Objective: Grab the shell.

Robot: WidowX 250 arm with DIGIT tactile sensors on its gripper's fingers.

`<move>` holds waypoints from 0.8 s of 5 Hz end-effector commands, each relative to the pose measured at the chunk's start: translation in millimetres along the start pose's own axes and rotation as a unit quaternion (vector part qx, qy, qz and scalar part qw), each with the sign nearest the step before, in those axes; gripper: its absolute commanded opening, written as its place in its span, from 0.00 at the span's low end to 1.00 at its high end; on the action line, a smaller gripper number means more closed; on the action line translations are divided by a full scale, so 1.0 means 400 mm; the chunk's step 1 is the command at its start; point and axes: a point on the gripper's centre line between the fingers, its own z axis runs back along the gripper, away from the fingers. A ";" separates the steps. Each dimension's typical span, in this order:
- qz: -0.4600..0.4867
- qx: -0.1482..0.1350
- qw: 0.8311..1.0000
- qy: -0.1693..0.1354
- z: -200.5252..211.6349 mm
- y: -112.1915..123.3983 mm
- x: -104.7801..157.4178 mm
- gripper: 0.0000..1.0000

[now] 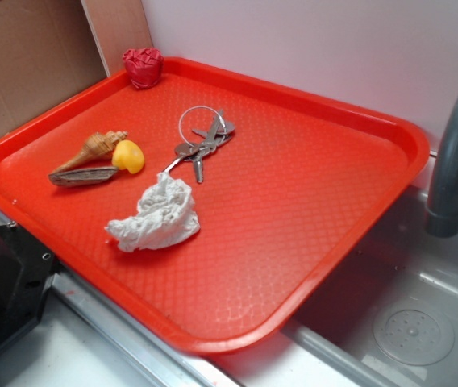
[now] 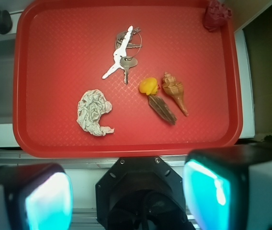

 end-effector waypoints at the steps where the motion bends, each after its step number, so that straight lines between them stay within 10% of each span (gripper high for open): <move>1: 0.000 0.000 1.000 0.000 0.000 0.000 0.000 1.00; 4: -0.112 0.012 0.993 0.021 -0.287 0.215 0.185 1.00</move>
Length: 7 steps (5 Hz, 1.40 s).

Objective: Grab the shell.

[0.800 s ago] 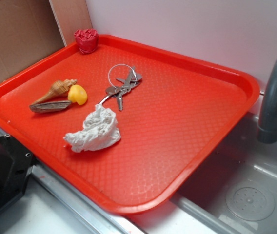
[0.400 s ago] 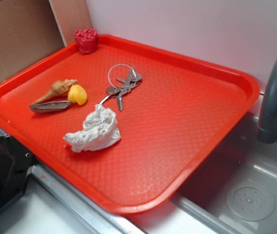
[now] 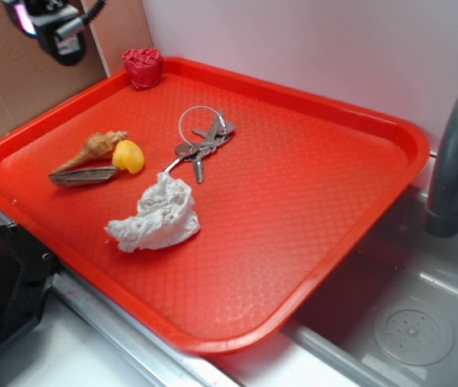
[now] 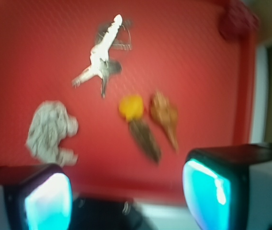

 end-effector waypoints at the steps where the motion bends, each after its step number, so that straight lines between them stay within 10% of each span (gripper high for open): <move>1: -0.055 -0.004 0.998 -0.015 -0.140 0.123 0.041 1.00; 3: -0.119 0.032 0.992 -0.003 -0.242 0.106 0.040 1.00; 6: -0.130 0.012 0.990 0.044 -0.347 0.115 0.054 0.96; 7: -0.121 0.022 0.991 0.044 -0.328 0.123 0.055 0.00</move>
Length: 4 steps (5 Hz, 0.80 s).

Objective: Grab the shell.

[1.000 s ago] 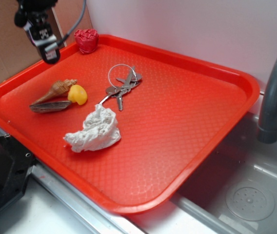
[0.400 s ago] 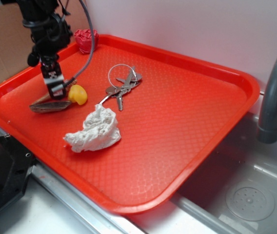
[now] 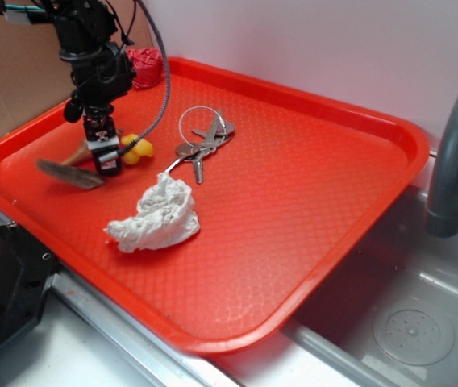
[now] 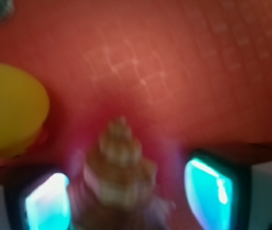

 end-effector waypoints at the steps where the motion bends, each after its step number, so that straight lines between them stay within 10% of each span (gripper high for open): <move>1: 0.042 0.022 0.999 -0.020 0.069 0.008 -0.017 0.00; 4: 0.233 0.035 0.972 -0.018 0.362 -0.168 0.041 0.00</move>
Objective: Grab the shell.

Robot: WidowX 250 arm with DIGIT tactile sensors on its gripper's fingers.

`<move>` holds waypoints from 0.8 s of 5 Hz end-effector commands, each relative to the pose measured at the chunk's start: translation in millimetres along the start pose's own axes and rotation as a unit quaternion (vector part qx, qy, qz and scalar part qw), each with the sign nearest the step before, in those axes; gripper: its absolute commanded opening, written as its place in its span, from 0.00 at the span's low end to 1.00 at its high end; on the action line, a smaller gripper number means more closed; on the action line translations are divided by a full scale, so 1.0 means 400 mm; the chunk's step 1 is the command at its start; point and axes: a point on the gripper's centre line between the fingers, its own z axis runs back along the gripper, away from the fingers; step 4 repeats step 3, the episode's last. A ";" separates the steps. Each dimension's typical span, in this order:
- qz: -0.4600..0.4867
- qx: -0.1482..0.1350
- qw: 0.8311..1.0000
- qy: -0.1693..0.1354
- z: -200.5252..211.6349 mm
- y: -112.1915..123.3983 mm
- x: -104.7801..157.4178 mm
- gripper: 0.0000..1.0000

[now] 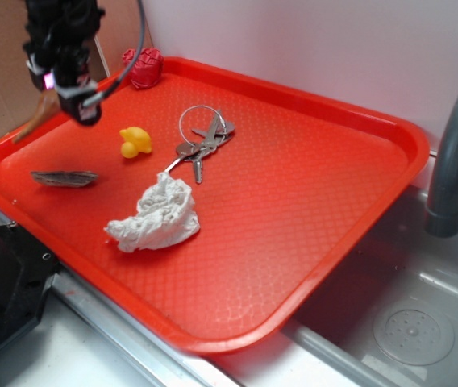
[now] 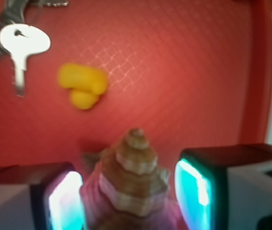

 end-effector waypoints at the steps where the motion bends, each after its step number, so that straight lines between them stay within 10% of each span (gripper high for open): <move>1: 0.043 0.016 0.999 -0.030 0.169 -0.159 0.060 0.00; 4: 0.065 -0.016 0.993 -0.095 0.227 -0.141 0.076 0.00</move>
